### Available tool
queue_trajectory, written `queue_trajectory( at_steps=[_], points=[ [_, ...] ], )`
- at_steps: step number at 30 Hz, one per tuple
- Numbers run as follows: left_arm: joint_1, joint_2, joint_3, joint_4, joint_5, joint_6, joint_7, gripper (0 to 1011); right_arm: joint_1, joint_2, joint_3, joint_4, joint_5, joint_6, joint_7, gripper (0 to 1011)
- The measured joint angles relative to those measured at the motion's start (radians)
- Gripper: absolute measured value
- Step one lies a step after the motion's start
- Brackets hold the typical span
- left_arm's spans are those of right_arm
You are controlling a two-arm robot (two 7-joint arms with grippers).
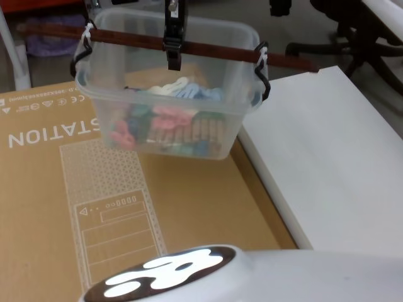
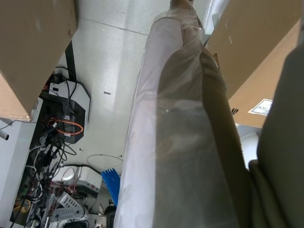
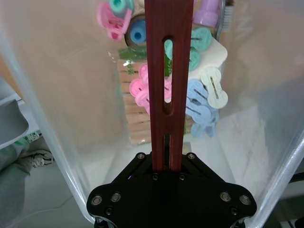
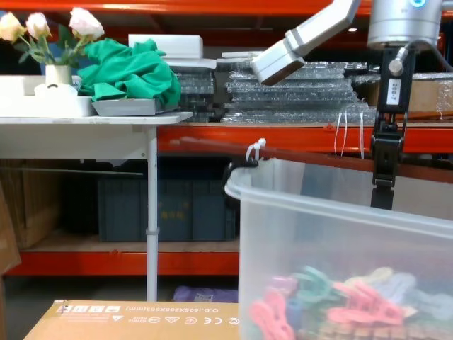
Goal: Use one hand to grasp the basket and place it at the designated location.
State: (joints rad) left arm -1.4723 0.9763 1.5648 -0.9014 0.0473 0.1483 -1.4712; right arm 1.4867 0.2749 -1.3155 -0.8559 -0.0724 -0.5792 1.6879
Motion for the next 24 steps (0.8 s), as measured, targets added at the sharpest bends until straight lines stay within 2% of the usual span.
queue_trajectory(
  at_steps=[7,11,18,24],
  points=[
    [0.0,0.0,0.0,0.0,0.0,0.0,0.0,0,-0.01,0.0,-0.013,-0.021,0.026,-0.023,0.005,0],
    [0.0,0.0,0.0,0.0,0.0,0.0,0.0,0,-0.028,0.0,-0.026,-0.059,0.047,-0.049,0.011,0],
    [0.0,0.0,0.0,0.0,0.0,0.0,0.0,0,-0.034,-0.001,-0.039,-0.079,0.066,-0.066,0.013,0],
    [0.0,0.0,0.0,0.0,0.0,0.0,0.0,0,-0.053,-0.006,-0.061,-0.092,0.099,-0.106,0.028,0]
  ],
)
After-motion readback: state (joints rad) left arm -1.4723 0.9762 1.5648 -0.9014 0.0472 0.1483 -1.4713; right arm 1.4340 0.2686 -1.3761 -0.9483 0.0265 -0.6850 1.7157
